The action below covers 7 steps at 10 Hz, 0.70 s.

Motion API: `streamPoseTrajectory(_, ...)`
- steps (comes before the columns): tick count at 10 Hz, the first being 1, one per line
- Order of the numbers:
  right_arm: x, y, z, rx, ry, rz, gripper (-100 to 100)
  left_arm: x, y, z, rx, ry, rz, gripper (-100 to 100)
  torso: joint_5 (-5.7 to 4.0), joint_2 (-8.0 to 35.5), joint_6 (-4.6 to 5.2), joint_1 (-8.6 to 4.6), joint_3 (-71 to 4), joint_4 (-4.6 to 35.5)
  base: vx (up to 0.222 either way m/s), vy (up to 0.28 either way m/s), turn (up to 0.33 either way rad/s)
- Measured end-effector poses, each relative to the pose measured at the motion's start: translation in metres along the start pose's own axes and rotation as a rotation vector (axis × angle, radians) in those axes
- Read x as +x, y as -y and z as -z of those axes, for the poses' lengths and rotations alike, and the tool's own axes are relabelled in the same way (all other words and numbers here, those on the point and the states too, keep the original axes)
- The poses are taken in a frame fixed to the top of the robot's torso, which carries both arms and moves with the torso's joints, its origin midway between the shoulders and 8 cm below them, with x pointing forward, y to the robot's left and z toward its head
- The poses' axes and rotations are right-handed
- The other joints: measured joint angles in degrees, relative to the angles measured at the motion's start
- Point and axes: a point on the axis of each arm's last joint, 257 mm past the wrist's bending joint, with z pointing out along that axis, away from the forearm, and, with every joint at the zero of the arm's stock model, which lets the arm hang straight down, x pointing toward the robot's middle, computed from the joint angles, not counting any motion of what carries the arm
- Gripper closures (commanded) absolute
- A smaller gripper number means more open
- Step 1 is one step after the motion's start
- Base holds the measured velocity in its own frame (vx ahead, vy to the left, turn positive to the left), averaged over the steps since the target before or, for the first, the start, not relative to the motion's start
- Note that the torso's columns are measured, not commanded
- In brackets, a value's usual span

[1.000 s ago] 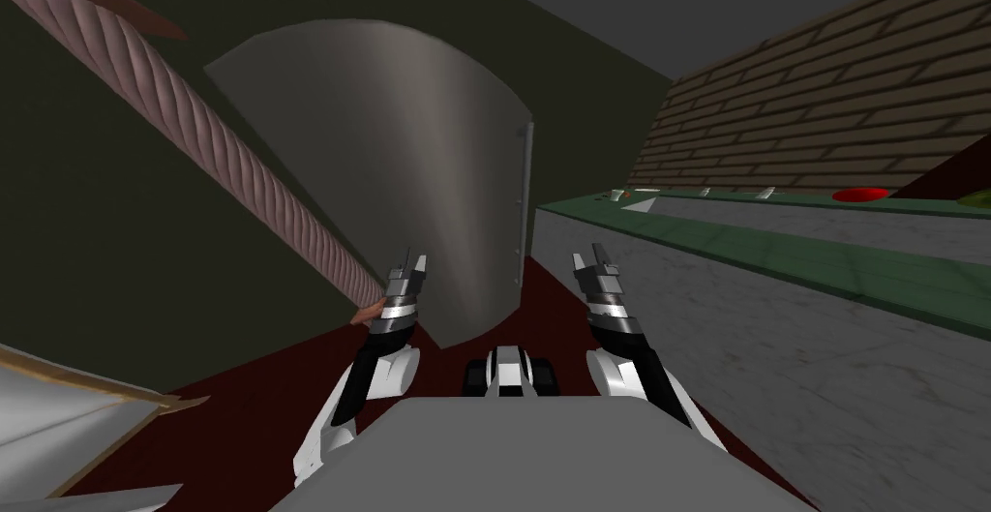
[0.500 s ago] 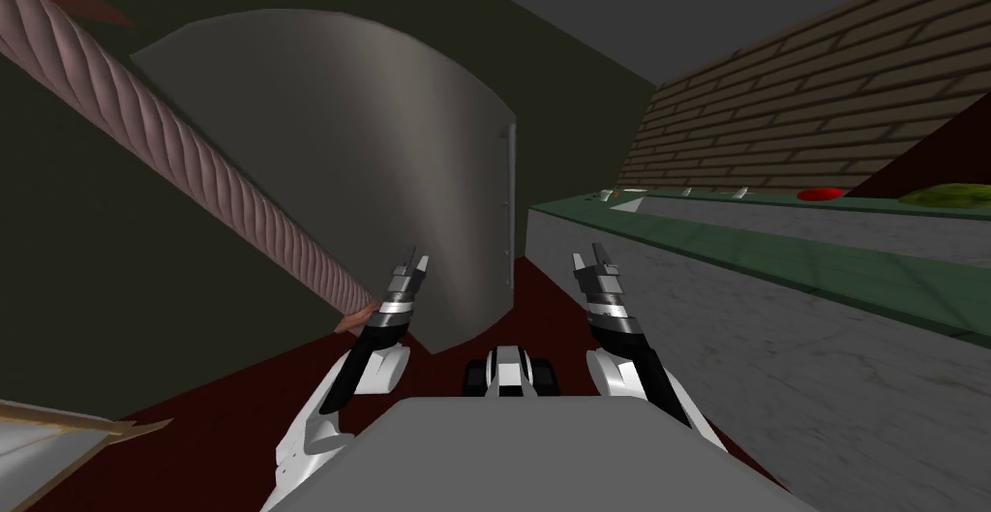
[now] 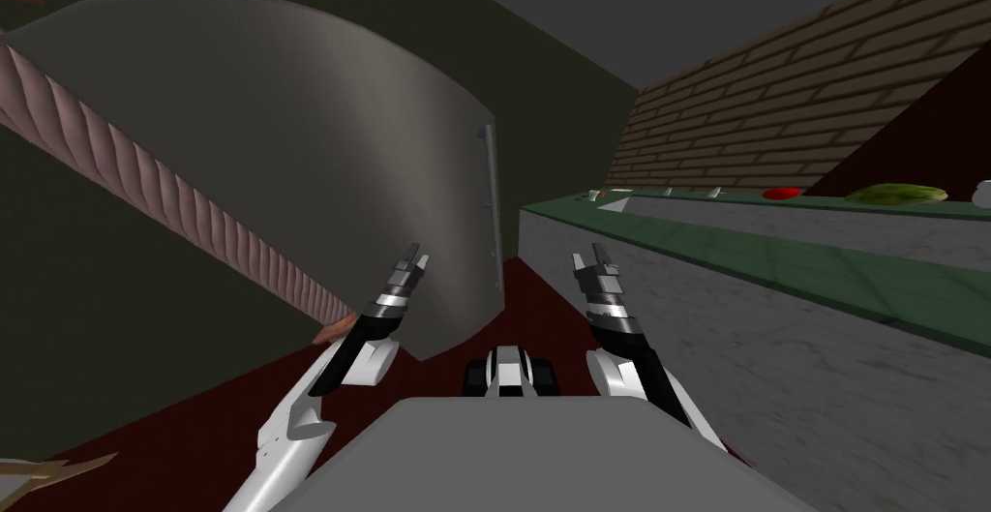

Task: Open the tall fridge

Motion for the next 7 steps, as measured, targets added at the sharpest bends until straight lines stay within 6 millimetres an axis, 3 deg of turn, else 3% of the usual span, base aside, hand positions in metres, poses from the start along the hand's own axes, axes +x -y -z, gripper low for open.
streamPoseTrajectory(7,0.0,0.0,0.0,0.0,0.0,0.0,0,-0.015,-0.021,-0.014,-0.089,-0.098,-0.075,-100,0.0,0.0,0.0,-0.05,0.0,0.0,0.025,-0.093,-0.061)
